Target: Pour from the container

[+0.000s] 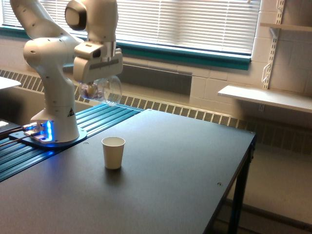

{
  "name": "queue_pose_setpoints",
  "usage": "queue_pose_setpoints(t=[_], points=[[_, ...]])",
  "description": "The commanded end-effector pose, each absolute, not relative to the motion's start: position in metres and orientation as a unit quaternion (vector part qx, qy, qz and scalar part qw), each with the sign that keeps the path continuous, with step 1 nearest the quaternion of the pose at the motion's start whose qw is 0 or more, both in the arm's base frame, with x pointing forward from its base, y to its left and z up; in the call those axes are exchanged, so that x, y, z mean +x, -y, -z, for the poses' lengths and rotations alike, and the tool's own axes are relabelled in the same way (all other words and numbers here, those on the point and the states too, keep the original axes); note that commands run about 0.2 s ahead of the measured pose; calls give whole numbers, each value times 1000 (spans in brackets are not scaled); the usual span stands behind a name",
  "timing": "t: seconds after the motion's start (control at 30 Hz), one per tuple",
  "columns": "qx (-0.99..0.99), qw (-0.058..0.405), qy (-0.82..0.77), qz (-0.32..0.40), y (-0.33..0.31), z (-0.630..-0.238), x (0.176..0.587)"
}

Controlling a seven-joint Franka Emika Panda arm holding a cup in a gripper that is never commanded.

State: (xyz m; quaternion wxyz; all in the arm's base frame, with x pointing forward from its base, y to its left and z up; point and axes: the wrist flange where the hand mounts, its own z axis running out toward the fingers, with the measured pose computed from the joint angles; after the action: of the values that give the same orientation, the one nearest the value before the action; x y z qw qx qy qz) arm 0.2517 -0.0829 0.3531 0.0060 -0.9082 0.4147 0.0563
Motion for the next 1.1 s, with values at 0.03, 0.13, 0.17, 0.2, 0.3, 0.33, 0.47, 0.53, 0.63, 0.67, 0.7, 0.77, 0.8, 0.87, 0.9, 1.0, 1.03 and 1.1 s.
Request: queue_pose_setpoints(t=[0.03, 0.13, 0.17, 0.2, 0.3, 0.33, 0.47, 0.53, 0.63, 0.67, 0.7, 0.77, 0.8, 0.87, 0.9, 1.0, 1.03, 1.1], points=[[-909, -1, -405, -102, 83, -321, 245], [-908, 2, -404, -109, 83, -314, 247], [-908, 2, -405, -110, 83, -312, 248], [-907, 2, -406, -112, 83, -310, 248], [-908, 3, -403, -115, 82, -305, 250], [-908, 3, -403, -116, 82, -304, 250], [-908, 5, -401, -124, 80, -298, 251], [-907, 5, -400, -131, 79, -295, 251], [-907, 5, -399, -134, 78, -293, 251], [-904, 9, -403, -141, 78, -291, 250], [-903, 11, -405, -144, 79, -291, 250], [-902, 10, -405, -148, 80, -292, 252], [-901, 10, -407, -148, 81, -292, 253], [-899, 8, -411, -151, 83, -293, 254], [-899, 8, -411, -153, 83, -293, 254], [-898, -7, -396, -193, 82, -290, 250], [-897, -7, -394, -200, 83, -291, 251], [-898, -2, -391, -201, 84, -290, 254]])
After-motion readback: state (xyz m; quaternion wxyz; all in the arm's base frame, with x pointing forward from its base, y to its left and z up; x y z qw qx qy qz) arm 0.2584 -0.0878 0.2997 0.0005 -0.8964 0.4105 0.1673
